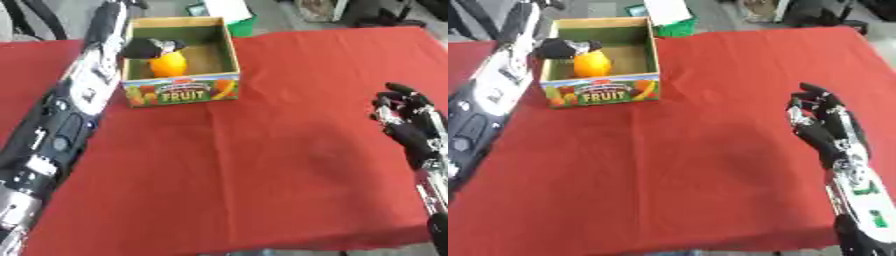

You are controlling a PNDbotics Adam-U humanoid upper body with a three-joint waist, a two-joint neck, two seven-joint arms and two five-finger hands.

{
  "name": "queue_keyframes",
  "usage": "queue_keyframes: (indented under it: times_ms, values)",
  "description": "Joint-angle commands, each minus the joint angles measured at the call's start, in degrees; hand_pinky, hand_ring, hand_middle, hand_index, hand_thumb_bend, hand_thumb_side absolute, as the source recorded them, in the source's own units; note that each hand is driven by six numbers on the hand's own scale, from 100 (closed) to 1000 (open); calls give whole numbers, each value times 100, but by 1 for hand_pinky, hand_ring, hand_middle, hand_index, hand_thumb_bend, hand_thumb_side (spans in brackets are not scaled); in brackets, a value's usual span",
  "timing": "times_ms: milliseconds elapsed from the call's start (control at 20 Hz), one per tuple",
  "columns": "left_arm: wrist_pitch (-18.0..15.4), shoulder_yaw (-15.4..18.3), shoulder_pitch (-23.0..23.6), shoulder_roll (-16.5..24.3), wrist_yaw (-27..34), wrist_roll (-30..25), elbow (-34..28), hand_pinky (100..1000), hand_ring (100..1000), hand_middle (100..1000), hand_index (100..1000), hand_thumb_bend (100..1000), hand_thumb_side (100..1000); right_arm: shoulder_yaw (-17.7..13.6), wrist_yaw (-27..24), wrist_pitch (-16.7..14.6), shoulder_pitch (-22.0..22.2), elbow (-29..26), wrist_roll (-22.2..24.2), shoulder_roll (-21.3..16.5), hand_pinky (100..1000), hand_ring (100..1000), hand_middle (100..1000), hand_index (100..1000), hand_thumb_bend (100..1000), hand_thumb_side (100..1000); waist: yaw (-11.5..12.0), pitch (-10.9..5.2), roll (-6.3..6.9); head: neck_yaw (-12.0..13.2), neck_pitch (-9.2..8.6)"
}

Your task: Pick up objects on the table and place them in the box.

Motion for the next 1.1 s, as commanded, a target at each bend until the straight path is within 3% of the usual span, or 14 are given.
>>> queue_keyframes:
  times_ms: [50, 250, 450, 700, 1100]
  values:
    - [90, -18, 314, 372, 907, 159, -1207, 819, 856, 761, 712, 629, 405, -89, 2, -28, -46, -68, -41, -122, 654, 752, 675, 809, 100, 143, 114, -110, -6, -74, 73]
    - [231, 72, 1219, 617, 1786, 390, -2493, 809, 858, 760, 709, 594, 404, -126, -11, -47, -42, -96, -73, -150, 653, 752, 675, 809, 100, 145, 370, -114, -25, -119, 105]
    - [180, 232, 2046, 645, 2379, 584, -3247, 807, 860, 759, 711, 574, 408, -162, -38, -73, -37, -123, -108, -164, 653, 751, 674, 809, 100, 149, 521, -117, -50, -125, 113]
    - [46, 409, 2659, 501, 2712, 767, -3417, 801, 860, 757, 711, 539, 385, -206, -60, -117, -30, -148, -171, -175, 652, 750, 674, 808, 100, 151, 657, -124, -85, -98, 123]
    - [-172, 535, 2990, 319, 2884, 895, -3342, 797, 852, 749, 707, 525, 383, -237, -70, -138, 1, -160, -230, -151, 652, 749, 673, 808, 100, 151, 673, -103, -116, -100, 110]
